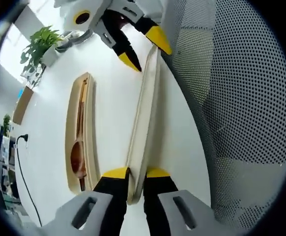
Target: Arrange the utensils inside the cutlery case until each visible utensil rests in its matching compartment.
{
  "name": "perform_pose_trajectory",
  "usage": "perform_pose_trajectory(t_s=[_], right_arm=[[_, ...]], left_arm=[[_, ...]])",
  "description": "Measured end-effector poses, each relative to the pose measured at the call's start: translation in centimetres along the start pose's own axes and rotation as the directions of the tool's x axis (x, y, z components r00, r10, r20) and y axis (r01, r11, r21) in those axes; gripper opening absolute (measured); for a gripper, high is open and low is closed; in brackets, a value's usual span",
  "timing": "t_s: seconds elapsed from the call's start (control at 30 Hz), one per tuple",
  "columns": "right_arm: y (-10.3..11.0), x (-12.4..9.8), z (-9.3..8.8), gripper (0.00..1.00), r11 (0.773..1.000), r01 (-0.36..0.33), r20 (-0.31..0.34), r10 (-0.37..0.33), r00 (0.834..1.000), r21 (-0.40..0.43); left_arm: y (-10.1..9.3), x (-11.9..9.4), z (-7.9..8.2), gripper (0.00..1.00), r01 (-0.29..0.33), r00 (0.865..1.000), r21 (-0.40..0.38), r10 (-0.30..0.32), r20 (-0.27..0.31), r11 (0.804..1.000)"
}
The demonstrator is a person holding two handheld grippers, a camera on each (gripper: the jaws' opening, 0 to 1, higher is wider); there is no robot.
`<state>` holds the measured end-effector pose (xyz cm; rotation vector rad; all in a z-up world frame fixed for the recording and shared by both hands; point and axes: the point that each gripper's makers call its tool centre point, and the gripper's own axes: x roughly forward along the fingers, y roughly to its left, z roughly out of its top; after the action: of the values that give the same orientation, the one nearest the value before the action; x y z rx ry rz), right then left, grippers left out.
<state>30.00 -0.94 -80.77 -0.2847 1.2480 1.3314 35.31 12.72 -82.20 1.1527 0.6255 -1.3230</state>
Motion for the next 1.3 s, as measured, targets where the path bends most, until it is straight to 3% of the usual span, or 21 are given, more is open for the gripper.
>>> perform_pose_trajectory(t_s=[0.13, 0.2, 0.23, 0.33, 0.47, 0.53, 0.63, 0.97, 1.3], right_arm=[[-0.8, -0.7, 0.7, 0.38, 0.991, 0.112, 0.033, -0.110, 0.993, -0.072], [-1.9, -1.3, 2.1, 0.35, 0.955, 0.227, 0.104, -0.210, 0.972, -0.193], [-1.9, -1.6, 2.6, 0.32, 0.946, 0.254, 0.135, -0.230, 0.964, -0.200], [-1.4, -1.9, 2.8, 0.31, 0.949, 0.256, 0.148, -0.230, 0.962, -0.185], [-2.4, -2.3, 2.4, 0.30, 0.900, 0.328, 0.108, -0.310, 0.945, -0.287], [-2.3, -2.0, 2.2, 0.30, 0.882, 0.334, 0.087, -0.324, 0.942, -0.332], [-1.6, -1.5, 2.2, 0.28, 0.874, 0.314, 0.073, -0.310, 0.948, -0.370], [-2.2, -1.0, 2.2, 0.25, 0.839, 0.319, 0.034, -0.340, 0.940, -0.441], [-2.6, -1.0, 2.1, 0.16, 0.827, 0.326, 0.024, -0.355, 0.935, -0.458]], left_arm=[[0.0, -0.1, 0.0, 0.10, 0.003, 1.000, -0.006, -0.003, -0.004, 1.000], [-0.1, -0.1, -0.1, 0.09, 0.005, 1.000, -0.008, -0.005, -0.010, 1.000], [-0.1, -0.1, -0.1, 0.09, 0.003, 1.000, -0.009, -0.003, -0.013, 1.000], [-0.1, -0.1, -0.2, 0.09, 0.010, 1.000, -0.044, -0.010, -0.018, 0.999], [-0.1, -0.1, -0.2, 0.09, 0.022, 1.000, -0.073, -0.023, -0.018, 0.997], [-0.2, -0.2, -0.3, 0.08, 0.031, 0.999, -0.089, -0.033, -0.017, 0.996], [-0.4, -0.3, -0.3, 0.08, 0.047, 0.999, -0.141, -0.048, -0.006, 0.989], [-1.2, -0.5, -0.1, 0.08, 0.120, 0.993, -0.281, -0.112, 0.046, 0.952], [-1.1, -0.3, -0.1, 0.09, 0.121, 0.992, -0.280, -0.105, 0.072, 0.952]])
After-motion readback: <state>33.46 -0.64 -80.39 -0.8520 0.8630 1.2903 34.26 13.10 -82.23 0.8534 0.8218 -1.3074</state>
